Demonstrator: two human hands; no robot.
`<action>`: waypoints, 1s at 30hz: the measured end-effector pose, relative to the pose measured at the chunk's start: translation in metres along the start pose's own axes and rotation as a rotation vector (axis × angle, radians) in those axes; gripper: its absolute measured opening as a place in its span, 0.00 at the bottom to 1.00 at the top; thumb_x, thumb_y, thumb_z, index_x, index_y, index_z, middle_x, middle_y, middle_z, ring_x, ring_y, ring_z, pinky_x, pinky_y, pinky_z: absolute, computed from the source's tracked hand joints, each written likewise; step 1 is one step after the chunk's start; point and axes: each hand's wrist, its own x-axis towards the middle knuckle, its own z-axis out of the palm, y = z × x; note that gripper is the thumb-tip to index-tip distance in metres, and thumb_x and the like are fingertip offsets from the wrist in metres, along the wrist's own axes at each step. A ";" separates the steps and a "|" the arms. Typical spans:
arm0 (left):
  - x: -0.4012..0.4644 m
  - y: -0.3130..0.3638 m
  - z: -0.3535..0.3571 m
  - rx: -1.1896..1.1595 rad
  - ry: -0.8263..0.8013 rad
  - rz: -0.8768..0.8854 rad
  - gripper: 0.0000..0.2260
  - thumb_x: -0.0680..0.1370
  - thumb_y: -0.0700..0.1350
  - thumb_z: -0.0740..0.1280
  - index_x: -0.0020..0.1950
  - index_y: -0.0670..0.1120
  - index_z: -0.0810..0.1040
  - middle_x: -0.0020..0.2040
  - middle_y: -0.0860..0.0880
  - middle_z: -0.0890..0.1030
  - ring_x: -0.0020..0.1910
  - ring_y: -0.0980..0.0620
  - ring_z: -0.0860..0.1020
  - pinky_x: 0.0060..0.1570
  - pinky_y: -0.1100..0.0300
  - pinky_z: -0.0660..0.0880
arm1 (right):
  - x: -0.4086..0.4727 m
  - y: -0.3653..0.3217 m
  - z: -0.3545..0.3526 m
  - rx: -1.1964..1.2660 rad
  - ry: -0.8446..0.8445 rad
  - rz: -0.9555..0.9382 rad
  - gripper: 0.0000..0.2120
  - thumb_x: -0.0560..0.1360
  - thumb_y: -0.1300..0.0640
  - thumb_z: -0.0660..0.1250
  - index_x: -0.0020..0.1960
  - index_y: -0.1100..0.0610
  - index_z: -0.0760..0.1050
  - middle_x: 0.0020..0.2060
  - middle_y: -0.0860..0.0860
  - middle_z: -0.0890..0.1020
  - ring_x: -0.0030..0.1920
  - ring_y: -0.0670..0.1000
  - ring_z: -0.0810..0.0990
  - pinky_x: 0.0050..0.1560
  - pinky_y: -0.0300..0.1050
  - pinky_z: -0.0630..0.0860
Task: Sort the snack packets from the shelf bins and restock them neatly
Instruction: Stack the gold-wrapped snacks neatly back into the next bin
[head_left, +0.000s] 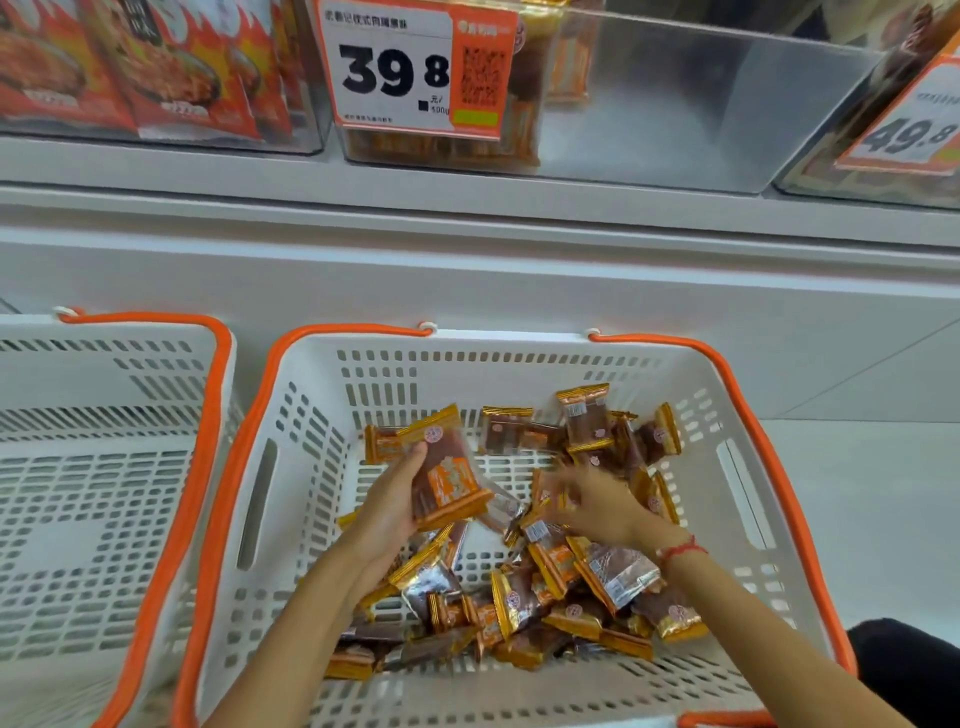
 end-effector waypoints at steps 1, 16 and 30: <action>0.000 0.001 -0.001 -0.014 0.024 -0.011 0.13 0.83 0.50 0.55 0.61 0.47 0.75 0.52 0.42 0.84 0.47 0.45 0.83 0.43 0.50 0.79 | -0.004 0.012 0.012 -0.187 -0.152 0.023 0.18 0.71 0.45 0.73 0.57 0.52 0.77 0.52 0.50 0.80 0.50 0.49 0.77 0.55 0.44 0.75; -0.025 0.040 0.010 0.263 0.063 0.107 0.10 0.82 0.39 0.60 0.62 0.48 0.71 0.54 0.43 0.80 0.53 0.44 0.79 0.60 0.47 0.74 | -0.033 -0.047 -0.045 0.489 0.472 -0.189 0.08 0.77 0.60 0.68 0.51 0.50 0.83 0.40 0.40 0.85 0.43 0.40 0.82 0.42 0.30 0.74; -0.033 0.062 0.031 0.072 0.139 0.210 0.18 0.81 0.46 0.55 0.43 0.43 0.83 0.38 0.43 0.84 0.41 0.44 0.80 0.52 0.49 0.75 | -0.050 -0.129 -0.038 0.703 0.448 -0.264 0.13 0.70 0.55 0.76 0.50 0.53 0.76 0.48 0.47 0.80 0.46 0.48 0.80 0.46 0.47 0.80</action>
